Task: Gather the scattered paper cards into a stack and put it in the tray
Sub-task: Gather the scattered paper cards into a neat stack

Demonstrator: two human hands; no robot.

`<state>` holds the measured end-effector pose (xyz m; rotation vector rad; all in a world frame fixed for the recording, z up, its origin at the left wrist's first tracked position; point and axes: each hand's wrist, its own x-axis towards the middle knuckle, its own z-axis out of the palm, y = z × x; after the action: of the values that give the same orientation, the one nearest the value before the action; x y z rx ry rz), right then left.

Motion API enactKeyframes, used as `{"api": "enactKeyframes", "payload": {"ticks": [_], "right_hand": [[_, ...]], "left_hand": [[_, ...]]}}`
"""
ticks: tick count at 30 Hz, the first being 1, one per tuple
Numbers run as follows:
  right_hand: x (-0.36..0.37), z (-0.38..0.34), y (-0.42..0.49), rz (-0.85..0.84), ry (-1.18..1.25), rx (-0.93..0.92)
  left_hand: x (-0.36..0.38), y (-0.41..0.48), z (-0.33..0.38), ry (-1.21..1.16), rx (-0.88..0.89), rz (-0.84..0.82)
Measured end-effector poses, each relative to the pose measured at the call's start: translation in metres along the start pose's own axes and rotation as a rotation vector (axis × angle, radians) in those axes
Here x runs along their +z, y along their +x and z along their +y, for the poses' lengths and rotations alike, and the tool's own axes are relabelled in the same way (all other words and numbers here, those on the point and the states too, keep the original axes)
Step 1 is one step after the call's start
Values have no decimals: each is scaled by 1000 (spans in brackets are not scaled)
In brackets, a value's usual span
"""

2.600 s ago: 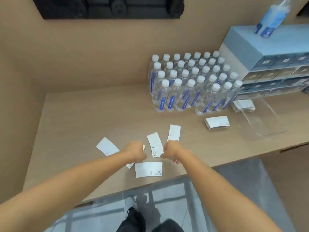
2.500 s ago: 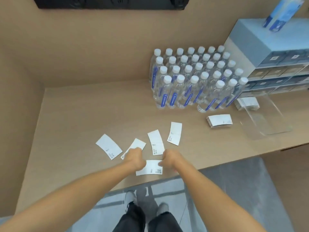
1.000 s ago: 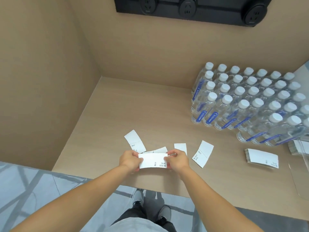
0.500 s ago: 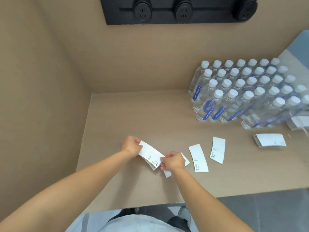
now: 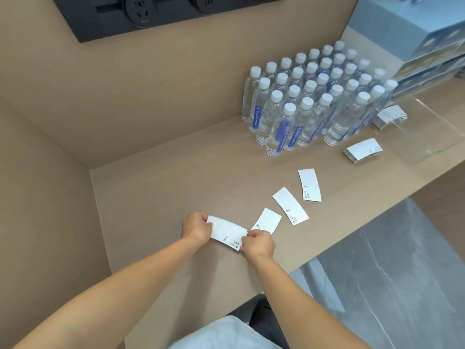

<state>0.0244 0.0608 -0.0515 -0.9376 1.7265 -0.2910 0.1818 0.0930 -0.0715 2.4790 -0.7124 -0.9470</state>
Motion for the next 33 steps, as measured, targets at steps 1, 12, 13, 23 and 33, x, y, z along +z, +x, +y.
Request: {"api": "enactKeyframes", "payload": {"ticks": [1,12,13,23,33], "right_hand": [[1,0,1,-5,1,-7],[-45,3,19,69,73,14],[-55,4,22,101,85,23],[-80,26,19,116,-114,-10],[-64,24,25,140,-289,-229]], "left_hand": [[0,2,0,14,9,2],[-4,6,19,156,73,35],[-2,7,26,164,95,23],[53,-9,119,440,528,-312],[94,-23,133,693,509,-277]]}}
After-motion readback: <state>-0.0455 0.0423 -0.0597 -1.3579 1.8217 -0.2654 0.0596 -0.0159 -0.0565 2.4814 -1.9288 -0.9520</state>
